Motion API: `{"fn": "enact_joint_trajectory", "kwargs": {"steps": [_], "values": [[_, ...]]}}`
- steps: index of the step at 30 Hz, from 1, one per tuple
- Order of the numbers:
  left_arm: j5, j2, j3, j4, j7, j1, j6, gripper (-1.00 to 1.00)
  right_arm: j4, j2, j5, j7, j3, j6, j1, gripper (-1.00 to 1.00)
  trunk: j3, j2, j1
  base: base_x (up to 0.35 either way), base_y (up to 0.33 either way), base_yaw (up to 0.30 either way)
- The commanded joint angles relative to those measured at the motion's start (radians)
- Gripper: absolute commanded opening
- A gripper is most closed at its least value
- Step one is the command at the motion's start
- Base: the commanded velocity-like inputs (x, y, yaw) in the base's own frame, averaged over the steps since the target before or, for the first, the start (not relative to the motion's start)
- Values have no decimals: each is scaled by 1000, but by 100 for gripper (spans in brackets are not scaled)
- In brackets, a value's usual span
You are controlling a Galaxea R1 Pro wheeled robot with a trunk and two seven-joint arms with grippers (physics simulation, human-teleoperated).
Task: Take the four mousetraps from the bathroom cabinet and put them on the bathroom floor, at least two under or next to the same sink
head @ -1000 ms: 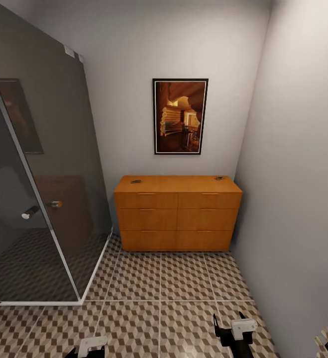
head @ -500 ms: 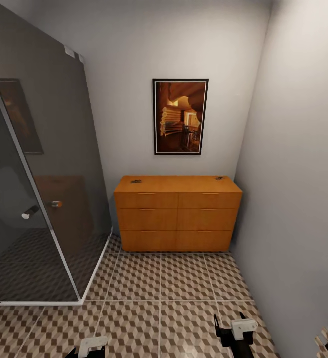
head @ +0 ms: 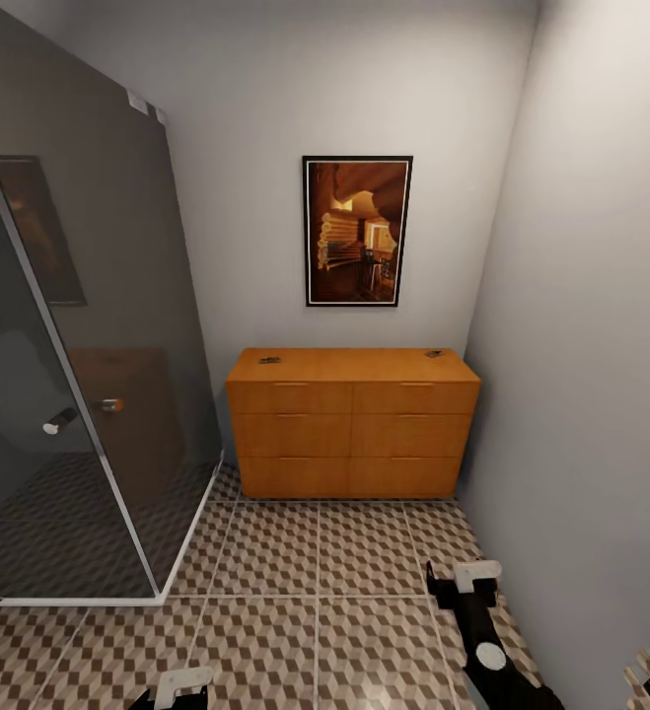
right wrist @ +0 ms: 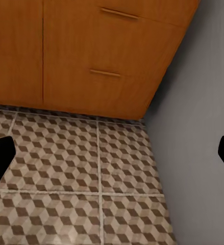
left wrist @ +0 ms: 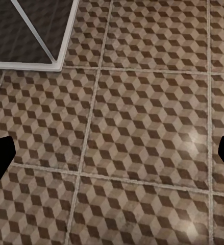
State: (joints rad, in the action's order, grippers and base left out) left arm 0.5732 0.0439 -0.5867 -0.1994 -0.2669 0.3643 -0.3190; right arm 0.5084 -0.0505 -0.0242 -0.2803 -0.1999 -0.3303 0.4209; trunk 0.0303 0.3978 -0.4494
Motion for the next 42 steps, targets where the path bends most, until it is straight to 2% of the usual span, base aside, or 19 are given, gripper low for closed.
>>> {"fn": "enact_joint_trajectory", "kwargs": {"steps": [1, 3, 4, 7, 8, 15, 17, 22, 25, 28, 29, 31, 32, 33, 36, 37, 42], "values": [[5, 1, -9, -1, -6, 1, -2, 100, 80, -5, -2, -10, -7, 74, 1, 100, 2, 2, -1, 0, 0, 0], [5, 1, -9, -1, -6, 1, -2, 100, 159, -8, -3, -10, -7, 137, 1, 100, 2, 2, -1, 0, 0, 0], [5, 1, -9, 0, -6, 1, -2, 100, 234, -9, -3, -10, -7, 196, 1, 100, 2, 2, -1, 0, 0, 0], [5, 1, -9, 5, -6, 1, -2, 100, 334, -11, -3, -10, -7, 281, 2, 100, 2, 2, -1, 0, 0, 0], [5, 0, -9, 11, -6, 1, -2, 100, 393, -11, -3, -10, -7, 337, 3, 100, 2, 2, -1, 0, 0, 0], [5, -1, -9, 23, -6, 1, -2, 100, 582, -12, -3, -10, -5, 539, 27, 100, 2, 2, -1, 0, 0, 0], [5, -1, -9, 25, -6, 1, -2, 100, 648, -11, -3, -10, -5, 610, 61, 100, 2, 2, -1, 0, 0, 0], [5, -1, -9, 26, -6, 1, -2, 100, 724, -10, -3, -10, -4, 759, 164, 100, 2, 2, -1, 0, 0, 0], [5, -1, -9, 26, -6, 1, -2, 100, 734, -8, 1, -8, -5, 842, 281, 100, 2, 2, -1, 0, 0, 0], [5, -1, -9, 26, -6, 1, -2, 100, 720, -8, 3, -2, -5, 866, 351, 100, 2, 2, -1, 0, 0, 0], [4, -1, -9, 26, -6, 1, -2, 100, 701, -8, 3, 8, -5, 875, 390, 100, 2, 2, -1, 0, 0, 0], [4, -1, -9, 26, -6, 1, -2, 100, 678, -8, 4, 24, -6, 880, 420, 100, 2, 2, -1, 0, 0, 0], [4, -1, -9, 26, -6, 1, -2, 100, 666, -8, 4, 35, -6, 881, 432, 100, 2, 2, -1, 0, 0, 0], [4, -1, -10, 35, -5, 1, -2, 100, 637, -8, 4, 73, -6, 880, 449, 100, 2, 2, -1, 0, 0, 0], [1, -1, -13, 75, -5, 1, -2, 100, 595, -8, 3, 161, -6, 873, 468, 100, 2, 2, -1, 0, 0, 0], [-1, 0, -18, 113, -5, 1, -2, 100, 581, -8, 3, 216, -6, 861, 474, 100, 2, 2, -1, 0, 0, 0], [-5, 1, -29, 210, 1, 1, -3, 100, 575, -8, 2, 288, -6, 846, 479, 100, 2, 2, -1, 0, 0, 0]]}}
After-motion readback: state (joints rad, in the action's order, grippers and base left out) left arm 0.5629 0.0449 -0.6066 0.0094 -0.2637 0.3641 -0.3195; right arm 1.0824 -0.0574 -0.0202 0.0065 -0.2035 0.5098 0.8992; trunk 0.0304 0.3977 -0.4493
